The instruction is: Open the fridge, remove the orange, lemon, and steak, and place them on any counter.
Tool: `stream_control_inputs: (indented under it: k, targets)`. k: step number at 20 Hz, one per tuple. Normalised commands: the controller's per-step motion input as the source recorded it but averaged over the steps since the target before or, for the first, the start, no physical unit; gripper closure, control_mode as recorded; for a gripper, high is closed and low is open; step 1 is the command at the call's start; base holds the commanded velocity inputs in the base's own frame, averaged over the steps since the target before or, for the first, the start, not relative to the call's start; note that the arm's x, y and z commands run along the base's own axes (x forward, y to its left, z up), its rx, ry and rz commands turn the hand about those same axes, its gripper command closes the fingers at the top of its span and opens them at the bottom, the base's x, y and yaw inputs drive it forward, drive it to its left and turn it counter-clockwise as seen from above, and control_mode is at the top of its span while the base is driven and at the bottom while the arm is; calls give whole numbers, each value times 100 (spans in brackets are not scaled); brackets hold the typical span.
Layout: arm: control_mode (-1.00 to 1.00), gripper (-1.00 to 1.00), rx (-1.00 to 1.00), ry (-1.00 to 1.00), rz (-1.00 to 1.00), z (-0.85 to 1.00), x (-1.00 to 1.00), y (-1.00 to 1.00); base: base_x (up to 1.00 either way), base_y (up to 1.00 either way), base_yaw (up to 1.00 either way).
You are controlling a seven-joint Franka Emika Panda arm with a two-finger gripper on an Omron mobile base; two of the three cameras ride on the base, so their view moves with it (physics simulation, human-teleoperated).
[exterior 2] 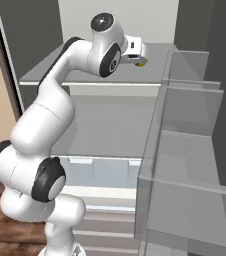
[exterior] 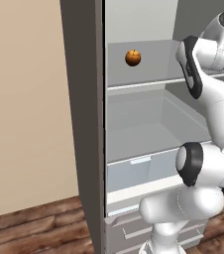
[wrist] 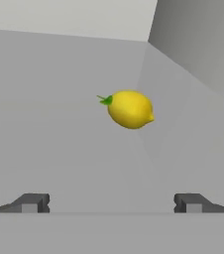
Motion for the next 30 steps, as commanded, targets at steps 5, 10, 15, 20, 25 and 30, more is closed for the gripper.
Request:
stream_control_inputs:
  k: [5, 10, 15, 20, 25, 30]
  targets:
    - [-100, -100, 0, 0, 0, -6, 48, 0, 0, 0, 0]
    - [-100, -100, 0, 0, 0, 0, 25, -2, 0, 0, 0]
    - [-100, -100, 0, 0, 0, 0, 1, -17, 0, 0, 0]
    - [-100, -100, 0, 0, 0, 0, 10, -7, 0, 0, 0]
    - [-100, -100, 0, 0, 0, 0, 28, 0, 0, 0, 0]
    - [-100, -100, 0, 0, 0, 0, 20, -10, 0, 0, 0]
